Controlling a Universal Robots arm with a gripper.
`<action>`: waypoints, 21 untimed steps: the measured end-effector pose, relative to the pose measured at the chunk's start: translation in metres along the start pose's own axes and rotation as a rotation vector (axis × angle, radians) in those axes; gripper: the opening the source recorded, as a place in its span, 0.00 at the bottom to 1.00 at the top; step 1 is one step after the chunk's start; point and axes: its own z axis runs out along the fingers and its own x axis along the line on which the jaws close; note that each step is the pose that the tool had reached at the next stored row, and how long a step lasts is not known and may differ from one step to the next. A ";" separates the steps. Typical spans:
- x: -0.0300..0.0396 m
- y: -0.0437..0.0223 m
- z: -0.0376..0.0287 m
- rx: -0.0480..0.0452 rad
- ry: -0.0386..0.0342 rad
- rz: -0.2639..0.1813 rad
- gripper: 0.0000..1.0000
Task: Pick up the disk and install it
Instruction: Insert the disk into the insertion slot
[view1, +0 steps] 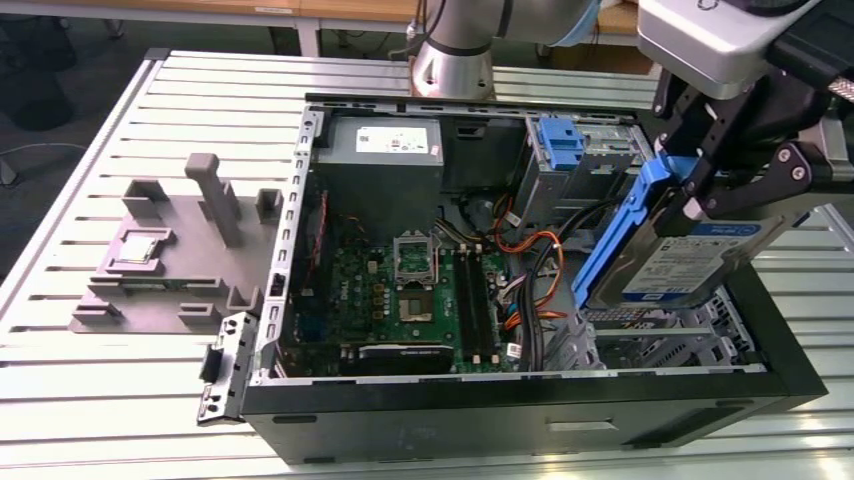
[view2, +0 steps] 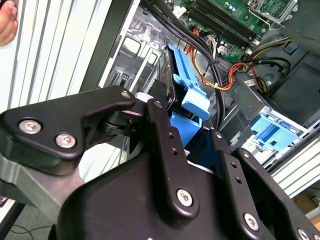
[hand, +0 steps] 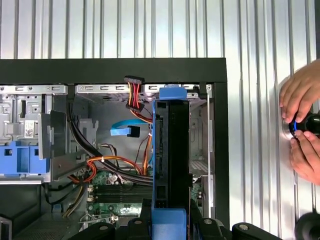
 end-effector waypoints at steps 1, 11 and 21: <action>-0.0002 0.0005 0.0002 0.0000 -0.0001 0.000 0.36; -0.0003 0.0031 0.0004 0.0000 0.0000 0.001 0.36; -0.0002 0.0038 0.0005 0.0000 0.0000 0.001 0.36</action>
